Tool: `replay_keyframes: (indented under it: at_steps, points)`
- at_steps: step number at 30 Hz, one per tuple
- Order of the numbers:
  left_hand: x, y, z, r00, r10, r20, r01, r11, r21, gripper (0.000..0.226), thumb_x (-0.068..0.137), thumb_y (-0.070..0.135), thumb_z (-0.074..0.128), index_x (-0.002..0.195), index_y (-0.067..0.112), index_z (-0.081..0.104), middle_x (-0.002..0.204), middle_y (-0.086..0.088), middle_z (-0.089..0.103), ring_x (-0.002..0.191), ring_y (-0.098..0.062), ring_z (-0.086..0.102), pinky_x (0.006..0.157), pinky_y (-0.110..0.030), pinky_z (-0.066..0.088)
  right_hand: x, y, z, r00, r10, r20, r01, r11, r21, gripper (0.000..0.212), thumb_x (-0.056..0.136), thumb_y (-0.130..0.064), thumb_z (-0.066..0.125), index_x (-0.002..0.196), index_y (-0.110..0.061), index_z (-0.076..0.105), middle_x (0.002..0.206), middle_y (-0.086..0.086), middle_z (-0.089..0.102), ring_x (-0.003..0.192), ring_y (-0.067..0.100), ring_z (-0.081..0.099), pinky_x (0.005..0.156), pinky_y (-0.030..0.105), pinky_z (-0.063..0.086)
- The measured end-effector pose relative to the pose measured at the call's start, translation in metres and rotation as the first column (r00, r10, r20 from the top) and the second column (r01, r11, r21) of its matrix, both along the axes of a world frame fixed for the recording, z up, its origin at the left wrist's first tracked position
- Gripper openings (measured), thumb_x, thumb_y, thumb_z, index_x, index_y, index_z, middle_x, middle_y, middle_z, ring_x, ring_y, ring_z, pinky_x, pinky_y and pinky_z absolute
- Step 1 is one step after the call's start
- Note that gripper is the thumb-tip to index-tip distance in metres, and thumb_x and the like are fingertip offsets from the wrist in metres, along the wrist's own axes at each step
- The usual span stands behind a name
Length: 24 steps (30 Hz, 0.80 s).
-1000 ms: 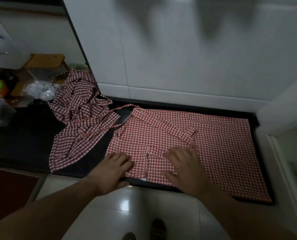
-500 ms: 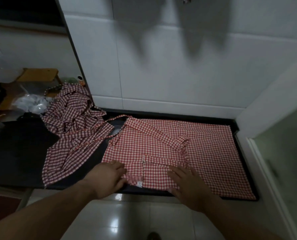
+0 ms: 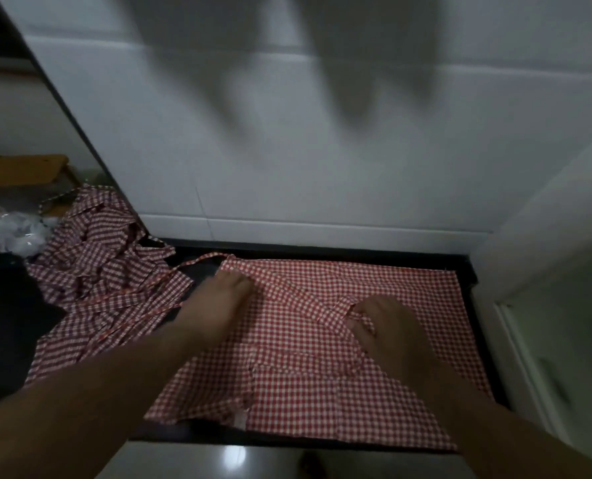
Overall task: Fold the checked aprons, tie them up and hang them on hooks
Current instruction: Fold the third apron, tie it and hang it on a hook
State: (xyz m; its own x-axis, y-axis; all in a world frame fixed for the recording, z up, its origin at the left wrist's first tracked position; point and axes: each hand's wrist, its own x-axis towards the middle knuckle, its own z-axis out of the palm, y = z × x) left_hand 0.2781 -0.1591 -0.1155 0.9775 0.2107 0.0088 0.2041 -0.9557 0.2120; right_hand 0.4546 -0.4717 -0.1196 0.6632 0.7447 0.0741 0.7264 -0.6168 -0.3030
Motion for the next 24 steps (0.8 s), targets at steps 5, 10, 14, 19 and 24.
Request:
replay_keyframes:
  at_steps: [5,10,14,19,24]
  points:
    - [0.081,0.035,-0.004,0.991,-0.018,-0.133,0.034,0.993,0.116,0.051,0.098,0.05,0.035,0.111,0.018,0.072,0.11,-0.007,0.07,0.109,-0.03,0.062,0.089,-0.041,0.053,0.1,-0.021,-0.01,0.985,-0.118,-0.128,0.08,0.96,-0.267,0.043,0.105,-0.027,0.036,0.13,-0.007,0.064,0.133,0.015,0.063,0.126,0.037,0.059,0.111,0.042,0.041]
    - [0.104,0.038,-0.002,0.949,-0.043,-0.312,0.133,0.953,0.271,0.049,0.091,0.059,0.063,0.122,0.021,0.065,0.122,-0.005,0.068,0.116,-0.027,0.06,0.095,-0.038,0.049,0.158,-0.029,-0.017,0.98,-0.095,-0.172,0.014,0.906,-0.422,0.038,0.092,-0.058,0.028,0.094,-0.027,0.05,0.103,0.003,0.056,0.102,0.029,0.06,0.091,0.044,0.05]
    - [0.092,0.033,-0.012,0.89,0.073,-0.45,0.039,0.971,0.235,0.069,0.096,0.063,0.056,0.152,0.026,0.04,0.147,-0.005,0.05,0.124,-0.028,0.058,0.108,-0.044,0.041,0.166,-0.02,-0.012,0.982,-0.053,-0.181,-0.042,0.874,-0.484,0.036,0.098,-0.045,0.056,0.123,-0.019,0.057,0.114,0.006,0.054,0.105,0.026,0.054,0.087,0.036,0.046]
    - [0.099,0.036,-0.004,0.843,0.043,-0.536,0.111,0.962,0.251,0.055,0.093,0.065,0.058,0.138,0.034,0.054,0.134,-0.001,0.062,0.126,-0.026,0.053,0.107,-0.046,0.038,0.171,-0.01,-0.005,0.981,0.071,-0.179,-0.169,0.761,-0.627,0.019,0.091,-0.04,0.063,0.091,-0.024,0.055,0.097,-0.004,0.055,0.094,0.02,0.051,0.079,0.034,0.033]
    - [0.092,0.042,0.009,0.892,-0.048,-0.449,0.151,0.969,0.198,0.023,0.097,0.051,0.057,0.11,0.032,0.058,0.112,0.002,0.071,0.105,-0.021,0.06,0.106,-0.039,0.037,0.171,-0.009,0.011,0.946,0.052,-0.321,-0.221,0.826,-0.518,0.026,0.087,-0.049,0.056,0.082,-0.024,0.062,0.094,-0.005,0.063,0.093,0.019,0.062,0.07,0.028,0.033]
